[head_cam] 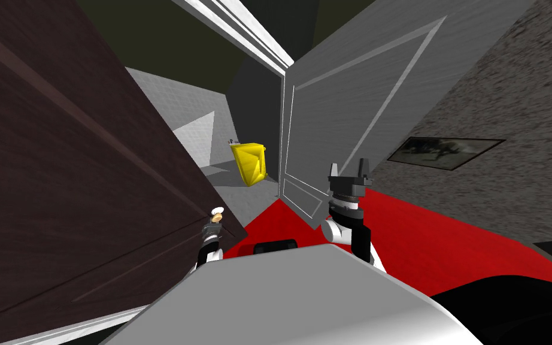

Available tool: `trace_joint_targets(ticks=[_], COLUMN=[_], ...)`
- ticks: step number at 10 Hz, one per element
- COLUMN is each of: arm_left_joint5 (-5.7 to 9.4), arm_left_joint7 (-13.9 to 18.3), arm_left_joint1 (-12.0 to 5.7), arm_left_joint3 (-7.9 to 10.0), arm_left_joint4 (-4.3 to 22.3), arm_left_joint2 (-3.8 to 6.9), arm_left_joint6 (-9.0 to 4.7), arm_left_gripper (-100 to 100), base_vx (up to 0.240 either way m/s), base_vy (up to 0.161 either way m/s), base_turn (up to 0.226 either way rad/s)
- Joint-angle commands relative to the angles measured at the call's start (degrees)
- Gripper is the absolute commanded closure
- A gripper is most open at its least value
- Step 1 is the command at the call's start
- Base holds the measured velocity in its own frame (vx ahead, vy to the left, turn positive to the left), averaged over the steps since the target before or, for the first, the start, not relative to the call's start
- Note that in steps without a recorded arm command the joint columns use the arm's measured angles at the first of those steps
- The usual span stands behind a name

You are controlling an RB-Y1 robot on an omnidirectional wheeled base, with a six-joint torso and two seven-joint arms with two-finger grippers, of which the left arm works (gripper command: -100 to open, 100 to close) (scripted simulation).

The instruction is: Pull the door open

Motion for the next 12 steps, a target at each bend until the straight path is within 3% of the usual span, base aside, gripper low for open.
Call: trace_joint_targets(ticks=[1,6,12], arm_left_joint5=[0.26,1.55,3.94], arm_left_joint7=[2.33,7.02,16.13], arm_left_joint1=[-0.63,-1.18,-2.20], arm_left_joint3=[-0.30,-0.43,-0.68], arm_left_joint4=[-0.22,0.52,1.88], arm_left_joint2=[-0.06,0.15,0.54], arm_left_joint6=[-0.61,-0.65,-0.72], arm_left_gripper=[100,100,100], base_vx=[-0.056,-0.036,-0.047], base_vy=[0.008,0.001,0.003], base_turn=[-0.050,-0.046,-0.061])
